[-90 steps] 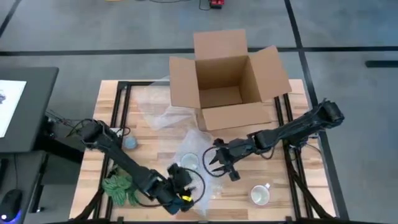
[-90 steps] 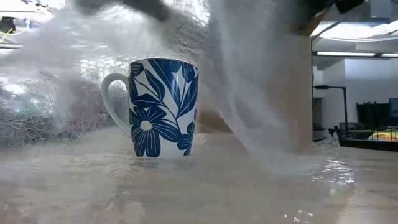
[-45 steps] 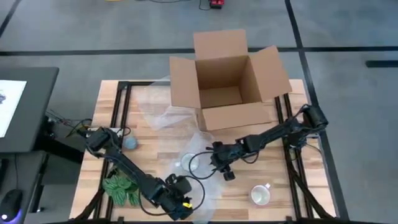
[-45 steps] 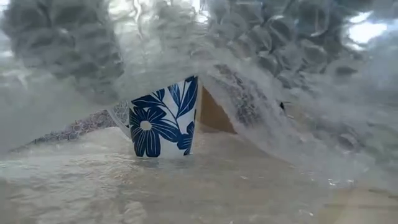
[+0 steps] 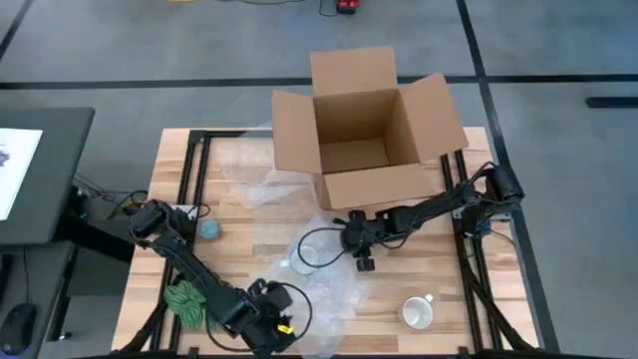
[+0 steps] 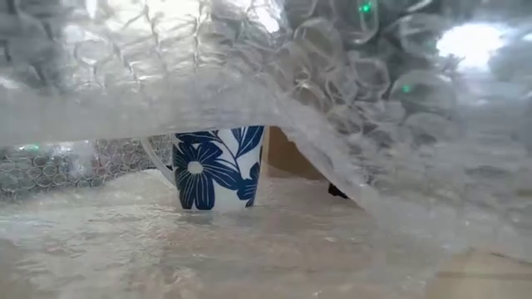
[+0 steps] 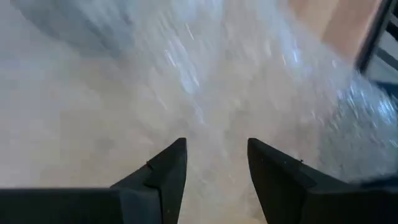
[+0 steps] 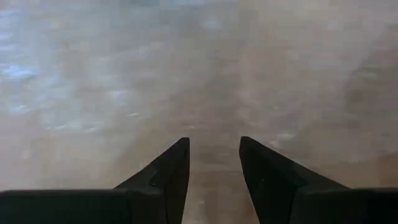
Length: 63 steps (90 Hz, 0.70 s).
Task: Wrap mug
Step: Wrap the white blue mug with bubble wrap
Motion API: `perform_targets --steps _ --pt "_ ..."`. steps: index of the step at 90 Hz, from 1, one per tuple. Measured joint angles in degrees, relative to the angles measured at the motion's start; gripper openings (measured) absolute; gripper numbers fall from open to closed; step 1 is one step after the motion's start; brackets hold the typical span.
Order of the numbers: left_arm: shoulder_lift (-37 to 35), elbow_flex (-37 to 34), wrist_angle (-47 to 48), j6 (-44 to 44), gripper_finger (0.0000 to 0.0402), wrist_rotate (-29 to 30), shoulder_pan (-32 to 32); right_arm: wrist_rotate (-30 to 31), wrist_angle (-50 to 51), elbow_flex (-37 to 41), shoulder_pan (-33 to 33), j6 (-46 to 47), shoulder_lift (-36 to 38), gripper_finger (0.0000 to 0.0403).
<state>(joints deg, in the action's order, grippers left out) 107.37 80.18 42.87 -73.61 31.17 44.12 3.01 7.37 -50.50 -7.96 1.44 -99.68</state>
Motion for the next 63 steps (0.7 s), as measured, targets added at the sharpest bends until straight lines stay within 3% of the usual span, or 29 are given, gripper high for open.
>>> perform_targets --steps 13,26,38,48,63 --pt "-0.13 0.00 1.12 2.99 0.0148 5.37 -0.29 -0.93 1.73 0.04 -0.08 2.49 3.14 0.0132" --pt "-0.13 0.00 1.01 2.23 0.0148 6.19 -0.70 -1.84 3.54 0.00 -4.37 2.64 10.33 0.0132" --pt "-0.07 0.00 -1.51 -0.38 0.0148 11.01 -0.66 -5.19 1.64 -0.08 -8.60 2.62 14.63 0.0132" --pt "0.64 0.00 -5.71 0.30 0.0148 11.80 -0.50 -10.82 -2.31 -0.11 -11.39 2.16 13.77 0.0132" --pt "1.50 -1.12 -14.34 1.99 0.0148 11.86 -0.32 -16.74 -10.97 -0.11 -12.62 1.74 6.66 0.0132"
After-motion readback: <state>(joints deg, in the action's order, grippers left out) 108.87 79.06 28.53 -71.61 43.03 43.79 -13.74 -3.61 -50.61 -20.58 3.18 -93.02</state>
